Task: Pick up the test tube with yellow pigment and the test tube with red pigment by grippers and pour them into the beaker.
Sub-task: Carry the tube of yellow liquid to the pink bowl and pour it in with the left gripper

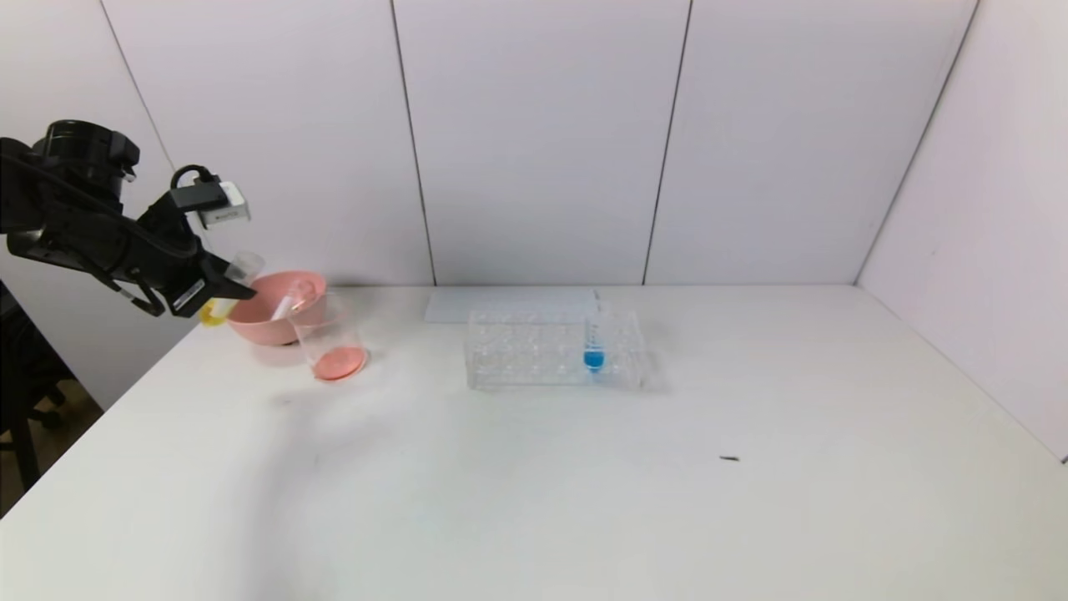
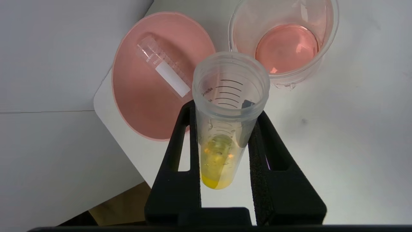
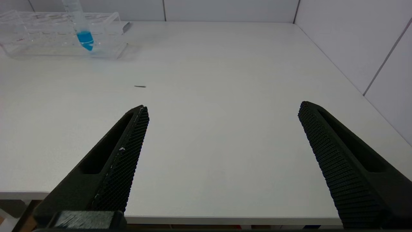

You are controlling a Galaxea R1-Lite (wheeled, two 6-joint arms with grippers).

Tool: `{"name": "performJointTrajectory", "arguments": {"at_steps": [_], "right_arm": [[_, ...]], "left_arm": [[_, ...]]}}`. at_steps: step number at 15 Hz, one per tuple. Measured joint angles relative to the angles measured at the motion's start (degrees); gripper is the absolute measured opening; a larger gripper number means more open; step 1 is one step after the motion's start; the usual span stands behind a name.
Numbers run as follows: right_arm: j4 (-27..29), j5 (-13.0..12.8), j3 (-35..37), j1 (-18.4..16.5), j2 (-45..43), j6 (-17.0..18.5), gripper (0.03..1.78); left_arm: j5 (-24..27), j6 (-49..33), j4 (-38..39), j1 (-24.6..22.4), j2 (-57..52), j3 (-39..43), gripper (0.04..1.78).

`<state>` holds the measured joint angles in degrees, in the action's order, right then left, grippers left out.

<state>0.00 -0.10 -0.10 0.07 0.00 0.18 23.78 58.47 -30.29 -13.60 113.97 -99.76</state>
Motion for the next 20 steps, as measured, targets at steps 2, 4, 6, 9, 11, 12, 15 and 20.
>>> {"name": "performJointTrajectory", "arguments": {"at_steps": [2,4,6,9,11,12,15,20], "right_arm": [[0.0,0.0,0.0,0.0,0.0,-0.02,1.7],[0.0,0.0,0.0,0.0,0.0,0.0,1.7],[0.0,0.0,0.0,0.0,0.0,0.0,1.7],[0.0,0.0,0.02,0.0,0.0,0.0,1.7],[0.0,0.0,0.02,0.0,0.0,0.0,1.7],[0.0,0.0,0.02,0.02,0.0,-0.02,1.7],[0.0,0.0,0.02,0.0,0.0,0.0,1.7],[0.0,0.0,0.02,0.0,0.0,0.0,1.7]], "left_arm": [[-0.04,0.38,-0.13,0.07,0.06,-0.38,0.45],[-0.09,1.37,-0.95,0.18,0.13,-0.94,0.45],[-0.09,2.44,-3.85,0.27,0.28,-2.28,0.45],[-0.35,4.77,-8.12,0.33,0.83,-5.21,0.45],[-1.49,5.45,-9.39,0.46,1.18,-6.41,0.45],[-1.77,6.02,-9.91,0.57,1.3,-6.96,0.45],[-1.99,6.8,-11.92,1.21,1.71,-8.64,0.45],[-3.91,7.68,-12.15,2.32,2.46,-10.17,0.45]]}}
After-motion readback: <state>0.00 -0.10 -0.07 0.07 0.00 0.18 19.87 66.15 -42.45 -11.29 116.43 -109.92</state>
